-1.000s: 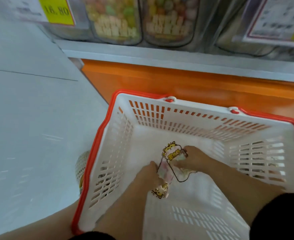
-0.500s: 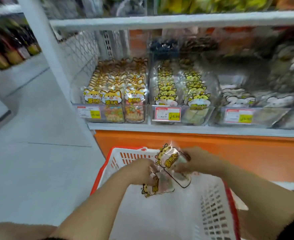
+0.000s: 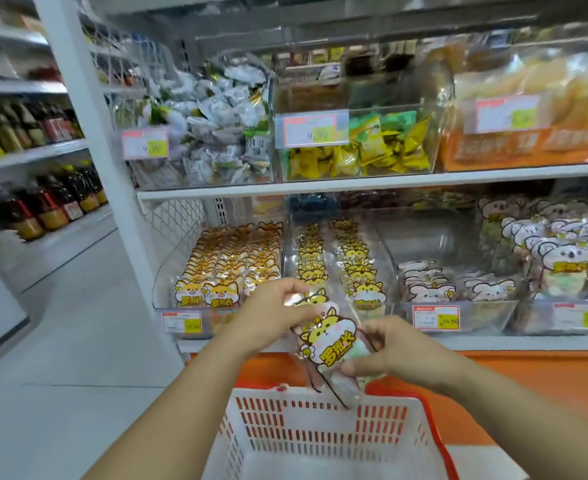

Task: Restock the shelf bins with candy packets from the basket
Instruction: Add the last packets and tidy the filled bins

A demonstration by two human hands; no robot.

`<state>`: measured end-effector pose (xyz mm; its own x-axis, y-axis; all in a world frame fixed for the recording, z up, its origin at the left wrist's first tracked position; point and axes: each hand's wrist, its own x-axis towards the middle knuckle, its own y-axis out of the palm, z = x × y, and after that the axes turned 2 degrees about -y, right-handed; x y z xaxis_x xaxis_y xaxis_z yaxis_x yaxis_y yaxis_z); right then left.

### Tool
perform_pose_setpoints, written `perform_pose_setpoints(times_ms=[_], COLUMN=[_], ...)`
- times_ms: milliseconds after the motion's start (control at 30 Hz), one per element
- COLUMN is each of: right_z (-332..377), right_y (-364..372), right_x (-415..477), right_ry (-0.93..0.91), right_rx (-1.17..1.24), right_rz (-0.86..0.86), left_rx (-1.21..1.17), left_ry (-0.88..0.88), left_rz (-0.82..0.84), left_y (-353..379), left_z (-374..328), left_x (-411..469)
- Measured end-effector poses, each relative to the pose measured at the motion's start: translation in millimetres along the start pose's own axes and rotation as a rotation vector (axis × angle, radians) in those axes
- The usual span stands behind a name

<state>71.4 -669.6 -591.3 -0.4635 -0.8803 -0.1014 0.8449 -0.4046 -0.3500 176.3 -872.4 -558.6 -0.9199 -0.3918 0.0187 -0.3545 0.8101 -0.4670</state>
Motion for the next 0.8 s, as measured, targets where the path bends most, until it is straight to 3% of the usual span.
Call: perform_pose_setpoints(times_ms=[133,267,467,800], right_z=[14,7,16,16], right_y=[-3,-2,-3,-54], right_x=[12,26,52,69], right_ry=[-0.077,-0.095,-0.097,-0.034], right_rx=[0.123,0.273,0.369,0.105], right_rz=[-0.148,-0.316,-0.417,-0.635], left_rx=[-0.29,-0.567,-0.28,-0.125], left_ry=[-0.033,-0.196,0.002,-0.014], left_rz=[-0.189,-0.18,-0.151,-0.266], left_y=[-1,20,40,25], left_z=[-10,1,-1,5], left_x=[16,14,17,58])
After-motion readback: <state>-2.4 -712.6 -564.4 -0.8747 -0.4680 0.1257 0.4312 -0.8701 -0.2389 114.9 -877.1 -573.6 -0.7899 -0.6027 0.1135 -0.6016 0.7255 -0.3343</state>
